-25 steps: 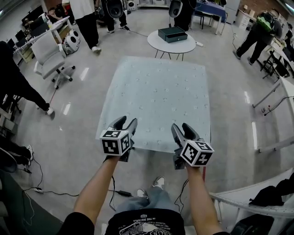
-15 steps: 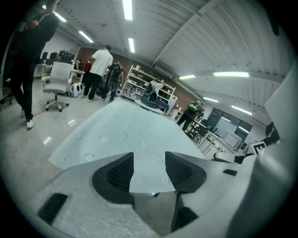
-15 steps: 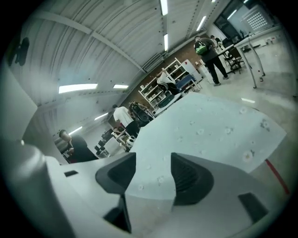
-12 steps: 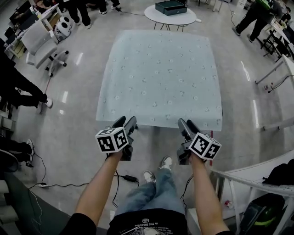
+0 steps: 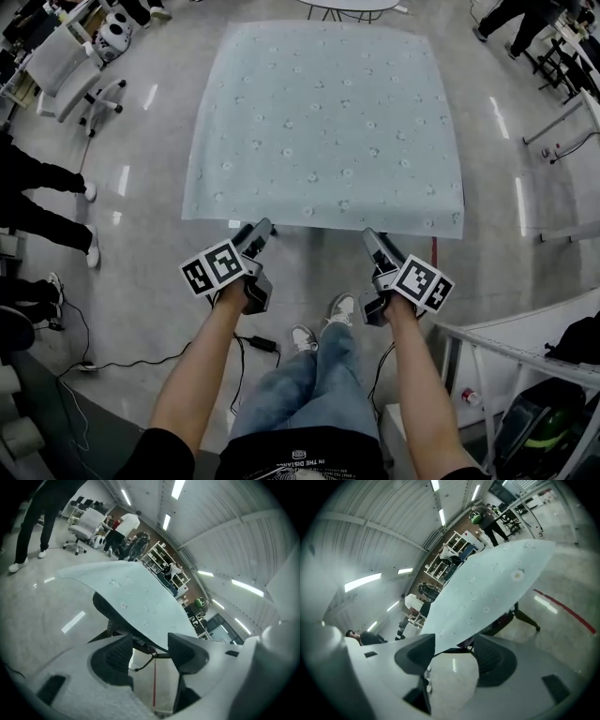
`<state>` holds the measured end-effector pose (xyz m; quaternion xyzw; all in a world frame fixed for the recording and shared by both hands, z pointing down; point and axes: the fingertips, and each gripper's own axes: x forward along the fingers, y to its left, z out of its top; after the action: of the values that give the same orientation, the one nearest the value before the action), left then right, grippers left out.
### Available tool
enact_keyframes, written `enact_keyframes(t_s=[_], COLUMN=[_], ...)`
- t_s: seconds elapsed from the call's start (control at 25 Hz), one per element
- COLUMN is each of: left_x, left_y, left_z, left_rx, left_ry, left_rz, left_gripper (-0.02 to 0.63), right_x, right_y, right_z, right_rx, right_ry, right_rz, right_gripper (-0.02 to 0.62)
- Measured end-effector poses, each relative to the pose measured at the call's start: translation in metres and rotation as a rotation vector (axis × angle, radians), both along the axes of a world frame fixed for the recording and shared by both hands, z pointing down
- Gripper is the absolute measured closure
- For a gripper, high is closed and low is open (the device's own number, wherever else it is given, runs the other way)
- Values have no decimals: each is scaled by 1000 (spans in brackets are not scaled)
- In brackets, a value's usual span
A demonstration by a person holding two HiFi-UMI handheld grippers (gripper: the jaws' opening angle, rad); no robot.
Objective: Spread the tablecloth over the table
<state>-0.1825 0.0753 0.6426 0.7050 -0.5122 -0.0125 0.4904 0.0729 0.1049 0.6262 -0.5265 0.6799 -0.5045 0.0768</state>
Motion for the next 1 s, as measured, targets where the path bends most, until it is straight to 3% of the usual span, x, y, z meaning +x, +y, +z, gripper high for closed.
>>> enact_keyframes(t_s=[0.32,0.4,0.52,0.6,1.0], left_x=[7,11,12,12,17], left_y=[-21,-25,-30,-31,-30], left_z=[9,10,7,6,0], left_rx=[8,13,32,39,26], left_ry=[219,255,259,271,311], left_rz=[-90,-86,-77,-77,-100], left_gripper=[389,432,537,557,594], right_x=[1,2,1,1,10], right_y=[-19,-22,-29,-30,-28], right_z=[29,31,23,19,15], right_rx=[-48,-61,-19,10,-16], right_ry=[-222,-263,-317,-335,-294], right_rz=[93,112,111,103,116], right_gripper=[344,428,545,568,589])
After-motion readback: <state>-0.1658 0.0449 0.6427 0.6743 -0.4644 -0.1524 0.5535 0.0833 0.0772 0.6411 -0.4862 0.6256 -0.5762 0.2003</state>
